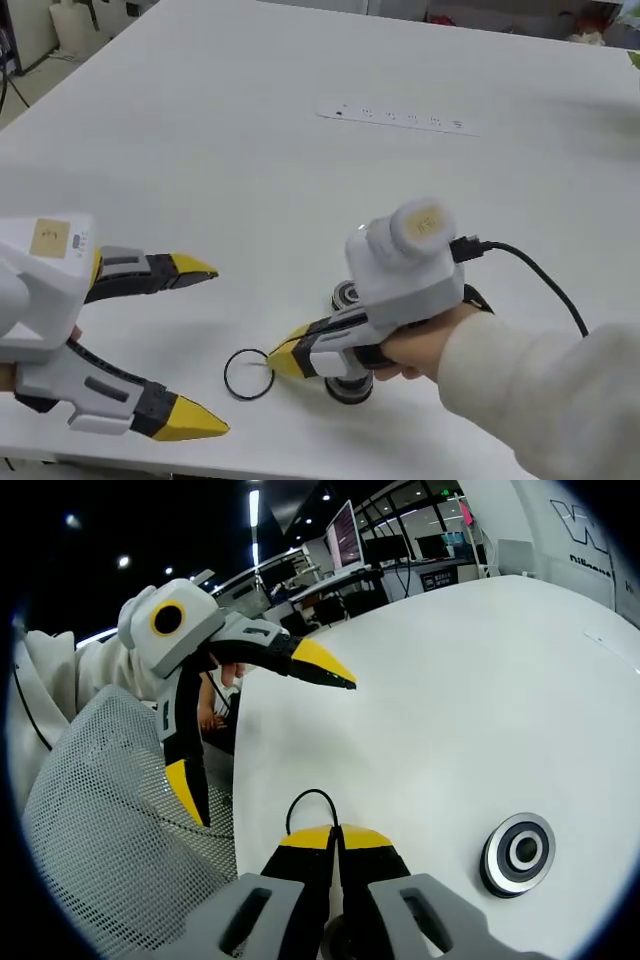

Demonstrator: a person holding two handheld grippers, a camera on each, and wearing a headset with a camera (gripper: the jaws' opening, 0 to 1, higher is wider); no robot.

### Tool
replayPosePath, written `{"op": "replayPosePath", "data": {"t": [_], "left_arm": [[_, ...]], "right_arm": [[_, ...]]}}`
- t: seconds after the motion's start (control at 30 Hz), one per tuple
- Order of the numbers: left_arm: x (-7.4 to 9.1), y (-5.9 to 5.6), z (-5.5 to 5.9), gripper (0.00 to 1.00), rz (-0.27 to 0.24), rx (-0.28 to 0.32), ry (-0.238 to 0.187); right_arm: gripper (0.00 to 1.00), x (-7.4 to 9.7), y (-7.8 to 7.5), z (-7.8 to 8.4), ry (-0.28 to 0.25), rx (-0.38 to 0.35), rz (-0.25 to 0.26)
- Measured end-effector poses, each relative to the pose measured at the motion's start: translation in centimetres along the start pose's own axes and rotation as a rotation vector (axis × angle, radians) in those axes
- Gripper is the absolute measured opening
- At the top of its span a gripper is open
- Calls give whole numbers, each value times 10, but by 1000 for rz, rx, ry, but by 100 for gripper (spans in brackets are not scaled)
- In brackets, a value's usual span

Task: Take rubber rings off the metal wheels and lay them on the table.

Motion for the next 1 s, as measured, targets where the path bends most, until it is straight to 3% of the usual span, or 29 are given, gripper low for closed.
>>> {"op": "replayPosePath", "data": {"t": [0.47, 0.9, 1.0], "left_arm": [[2, -1, 0, 86, -6, 1, -2], [4, 0, -2, 86, -11, -4, -1], [5, 1, -2, 86, -15, -5, -2]], "right_arm": [[0, -1, -1, 0, 5, 22, 16], [8, 26, -10, -13, -38, 19, 36], [14, 32, -11, -14, -42, 20, 42]]}}
Point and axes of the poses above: the centre of the closed fingertips' face, and the gripper's own axes: x roughly backward along the fingers, y roughly to its left, z roughly out of its underside, the point moved 2 cm from there along x, roughly backward along the fingers, and after that the axes turned 9 degrees about x, right-handed, at the moved point
